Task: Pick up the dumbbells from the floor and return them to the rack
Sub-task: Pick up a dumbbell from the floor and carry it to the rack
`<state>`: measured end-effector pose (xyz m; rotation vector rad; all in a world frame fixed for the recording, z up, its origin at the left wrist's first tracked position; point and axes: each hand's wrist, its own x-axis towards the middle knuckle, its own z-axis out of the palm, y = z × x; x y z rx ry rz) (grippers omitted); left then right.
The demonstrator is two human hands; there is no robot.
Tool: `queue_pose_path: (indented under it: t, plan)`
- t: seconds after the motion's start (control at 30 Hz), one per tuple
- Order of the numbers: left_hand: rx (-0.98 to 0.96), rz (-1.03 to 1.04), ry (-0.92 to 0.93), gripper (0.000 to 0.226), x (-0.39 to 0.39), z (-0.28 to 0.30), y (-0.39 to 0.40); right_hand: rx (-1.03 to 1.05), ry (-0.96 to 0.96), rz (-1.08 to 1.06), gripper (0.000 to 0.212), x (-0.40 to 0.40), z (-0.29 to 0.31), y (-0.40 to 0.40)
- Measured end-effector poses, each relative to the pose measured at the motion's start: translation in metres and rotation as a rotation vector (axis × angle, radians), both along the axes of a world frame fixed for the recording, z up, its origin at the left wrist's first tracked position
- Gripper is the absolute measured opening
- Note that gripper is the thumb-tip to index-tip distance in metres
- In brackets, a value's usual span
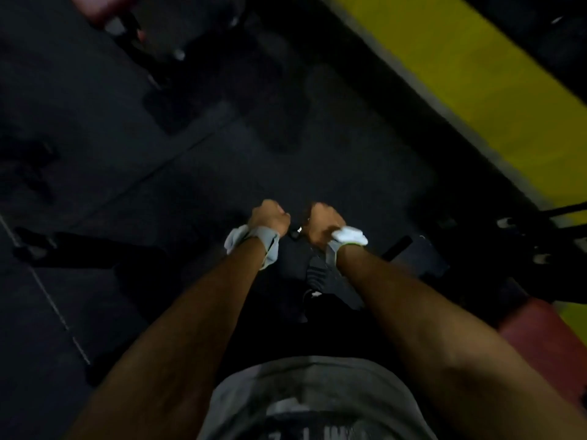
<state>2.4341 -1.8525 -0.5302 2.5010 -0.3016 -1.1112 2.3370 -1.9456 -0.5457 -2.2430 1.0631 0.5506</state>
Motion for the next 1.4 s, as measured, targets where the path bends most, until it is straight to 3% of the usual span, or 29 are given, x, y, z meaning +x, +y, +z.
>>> queue_pose_path:
  t: [0.3, 0.47, 0.6, 0.8, 0.97, 1.4]
  plan:
    - [0.118, -0.348, -0.075, 0.023, 0.031, -0.101, -0.063, -0.123, 0.079, 0.269, 0.030, 0.056, -0.100, -0.056]
    - [0.155, -0.552, -0.042, 0.019, 0.056, -0.238, -0.088, -0.176, 0.102, 0.361, 0.039, 0.068, -0.239, -0.083]
    - [0.189, -0.699, -0.064, 0.026, 0.071, -0.346, -0.100, -0.261, 0.151, 0.409, 0.033, 0.073, -0.345, -0.099]
    - [0.215, -0.755, -0.048, 0.036, 0.066, -0.492, -0.102, -0.138, 0.247, 0.491, 0.042, 0.071, -0.481, -0.120]
    - [0.265, -0.794, -0.017, 0.036, 0.063, -0.575, -0.115, -0.099, 0.299, 0.563, 0.045, 0.080, -0.557, -0.133]
    - [0.238, -0.783, -0.075, 0.044, 0.057, -0.729, -0.148, -0.169, 0.334, 0.808, 0.043, 0.095, -0.698, -0.160]
